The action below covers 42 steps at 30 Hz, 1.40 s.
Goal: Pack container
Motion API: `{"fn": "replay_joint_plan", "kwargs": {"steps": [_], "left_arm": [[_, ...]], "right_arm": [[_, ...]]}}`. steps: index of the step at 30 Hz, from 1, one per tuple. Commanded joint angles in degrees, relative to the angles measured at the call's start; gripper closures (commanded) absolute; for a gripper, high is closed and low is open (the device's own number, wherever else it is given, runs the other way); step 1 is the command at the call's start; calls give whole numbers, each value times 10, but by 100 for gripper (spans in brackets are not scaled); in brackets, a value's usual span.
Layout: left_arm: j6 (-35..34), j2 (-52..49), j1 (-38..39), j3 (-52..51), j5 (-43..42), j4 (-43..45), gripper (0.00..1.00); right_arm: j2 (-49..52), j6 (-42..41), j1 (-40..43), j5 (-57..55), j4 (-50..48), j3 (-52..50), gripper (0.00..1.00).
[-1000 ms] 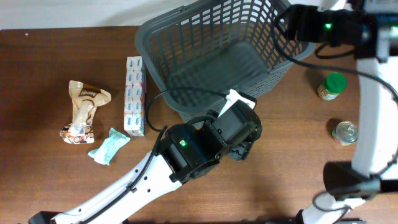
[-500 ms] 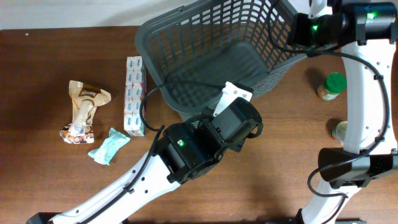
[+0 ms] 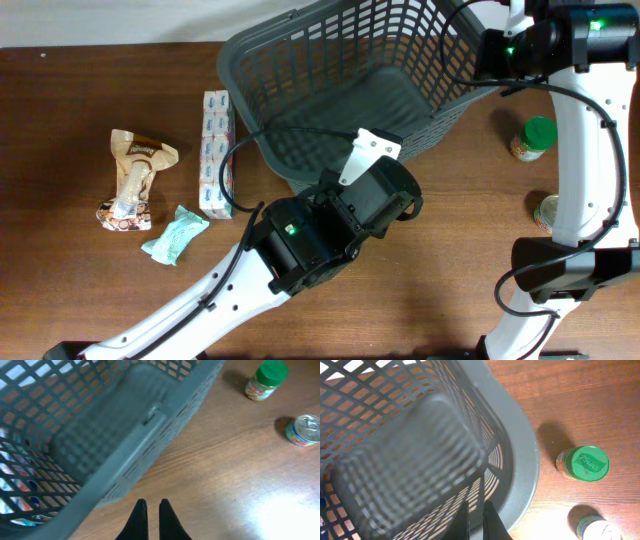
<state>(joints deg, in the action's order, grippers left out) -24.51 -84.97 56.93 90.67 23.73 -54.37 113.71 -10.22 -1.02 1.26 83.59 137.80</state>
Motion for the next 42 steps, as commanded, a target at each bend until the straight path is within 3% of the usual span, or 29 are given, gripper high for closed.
{"fn": "replay_joint_plan", "kwargs": {"steps": [1, 9, 26, 42], "left_arm": [[-10, 5, -1, 12, -35, 1, 98], [-16, 5, -1, 12, -79, -1, 98], [-18, -8, -1, 12, -80, -3, 98], [-18, -24, -1, 12, -79, -2, 98]], "right_arm": [[2, 5, -5, -13, 0, 4, 96], [2, 5, -5, -11, -6, 4, 96], [2, 5, -5, 17, -33, 0, 96], [2, 8, -5, 17, -56, -66, 96]]}}
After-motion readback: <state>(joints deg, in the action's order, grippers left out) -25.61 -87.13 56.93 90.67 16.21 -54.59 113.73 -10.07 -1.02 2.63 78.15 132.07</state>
